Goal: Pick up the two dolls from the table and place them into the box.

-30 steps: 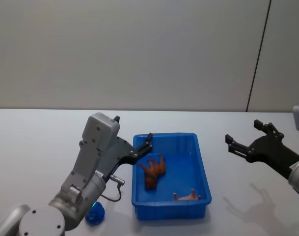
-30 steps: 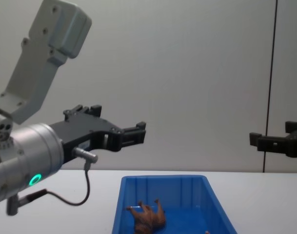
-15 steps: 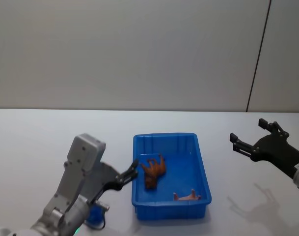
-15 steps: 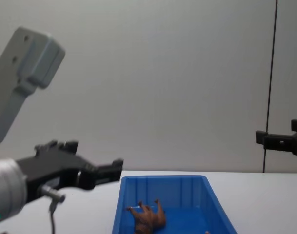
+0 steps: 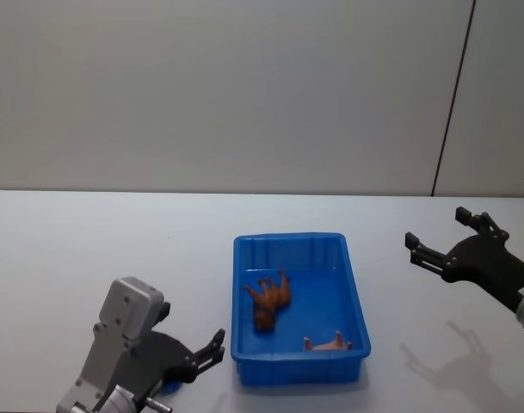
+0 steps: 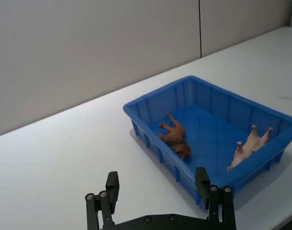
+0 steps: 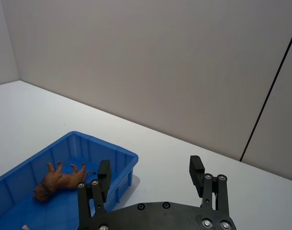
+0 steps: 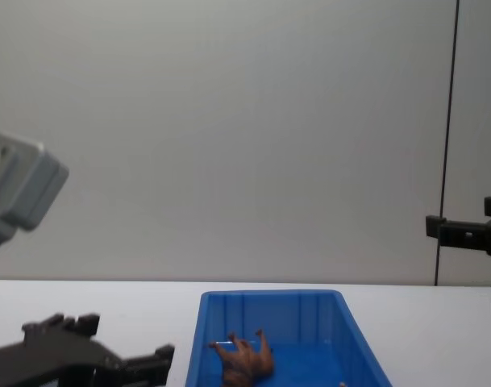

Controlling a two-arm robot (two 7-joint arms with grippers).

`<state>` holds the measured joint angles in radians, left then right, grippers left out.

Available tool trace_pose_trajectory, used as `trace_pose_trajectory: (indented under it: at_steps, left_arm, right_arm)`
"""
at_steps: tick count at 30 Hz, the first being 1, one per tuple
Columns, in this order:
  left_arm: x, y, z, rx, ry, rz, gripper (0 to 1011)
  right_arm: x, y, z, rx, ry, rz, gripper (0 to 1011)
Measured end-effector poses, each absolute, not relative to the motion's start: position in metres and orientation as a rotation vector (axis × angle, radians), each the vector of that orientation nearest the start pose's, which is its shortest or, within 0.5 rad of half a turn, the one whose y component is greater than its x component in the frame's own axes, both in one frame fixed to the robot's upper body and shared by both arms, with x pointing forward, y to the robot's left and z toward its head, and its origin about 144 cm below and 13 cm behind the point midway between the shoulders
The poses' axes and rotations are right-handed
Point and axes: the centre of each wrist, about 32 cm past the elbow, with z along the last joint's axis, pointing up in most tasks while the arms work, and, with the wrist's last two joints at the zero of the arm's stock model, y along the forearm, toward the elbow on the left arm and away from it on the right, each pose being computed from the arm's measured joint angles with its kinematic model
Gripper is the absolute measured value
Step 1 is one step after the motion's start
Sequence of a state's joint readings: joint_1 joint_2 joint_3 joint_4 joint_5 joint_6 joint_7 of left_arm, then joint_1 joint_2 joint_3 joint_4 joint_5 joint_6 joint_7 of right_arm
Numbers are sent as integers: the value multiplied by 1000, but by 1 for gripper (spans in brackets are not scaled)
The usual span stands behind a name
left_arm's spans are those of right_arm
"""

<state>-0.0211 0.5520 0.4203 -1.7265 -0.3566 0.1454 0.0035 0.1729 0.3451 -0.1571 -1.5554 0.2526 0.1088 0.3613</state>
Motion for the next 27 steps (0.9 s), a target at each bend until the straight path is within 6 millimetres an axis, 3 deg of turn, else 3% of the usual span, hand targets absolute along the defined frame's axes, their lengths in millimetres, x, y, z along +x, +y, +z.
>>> trace_pose_trajectory:
  at_steps: [15,27]
  left_arm:
    - [442,265,1139,346,48,1118,1001]
    - [443,276,1130,420,88,1118,1001]
  right_arm:
    - [503,-283,1197,-94,-71,-1078,1001]
    - [503,-283,1197,-95,-72,-1079,1001]
